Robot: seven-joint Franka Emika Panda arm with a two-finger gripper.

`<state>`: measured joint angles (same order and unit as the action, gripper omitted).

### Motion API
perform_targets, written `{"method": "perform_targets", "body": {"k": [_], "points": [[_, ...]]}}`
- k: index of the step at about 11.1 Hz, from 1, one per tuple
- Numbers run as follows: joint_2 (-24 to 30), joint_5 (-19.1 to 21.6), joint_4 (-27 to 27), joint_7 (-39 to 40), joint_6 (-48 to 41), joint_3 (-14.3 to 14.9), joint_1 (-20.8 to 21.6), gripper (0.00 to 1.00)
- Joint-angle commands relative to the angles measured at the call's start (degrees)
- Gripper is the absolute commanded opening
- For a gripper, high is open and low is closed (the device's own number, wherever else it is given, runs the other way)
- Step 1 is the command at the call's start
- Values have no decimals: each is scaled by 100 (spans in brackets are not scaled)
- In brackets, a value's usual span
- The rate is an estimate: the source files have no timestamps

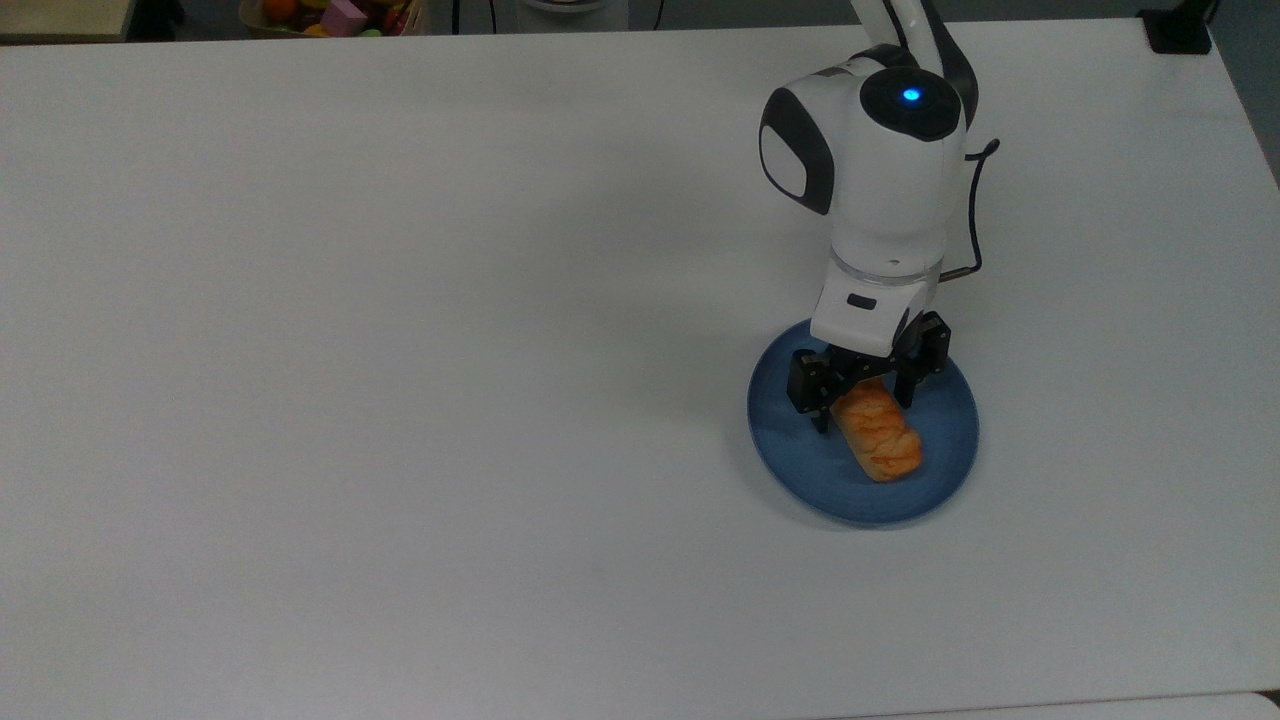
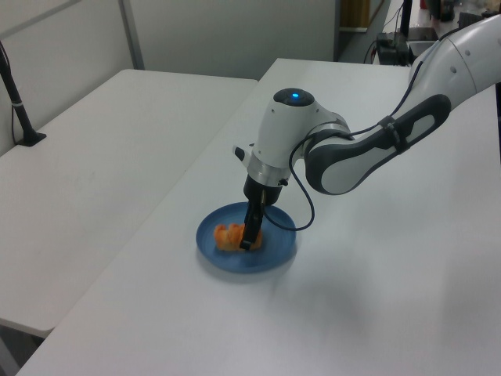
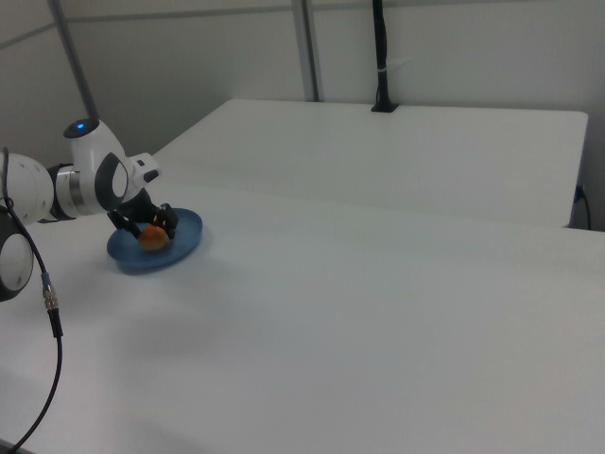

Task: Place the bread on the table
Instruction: 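Lower the gripper onto the bread roll and close it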

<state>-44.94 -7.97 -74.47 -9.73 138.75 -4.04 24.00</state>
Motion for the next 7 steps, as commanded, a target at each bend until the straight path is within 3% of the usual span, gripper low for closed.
{"method": "perform_targets", "body": {"k": [1,2,5,7], "points": [[-33,-161,55,-291,73,52,52,59],[-33,-161,38,-336,73,52,61,47],[203,-65,3,-345,-32,44,44,45],[711,-30,-199,-345,-93,43,-61,45]]}}
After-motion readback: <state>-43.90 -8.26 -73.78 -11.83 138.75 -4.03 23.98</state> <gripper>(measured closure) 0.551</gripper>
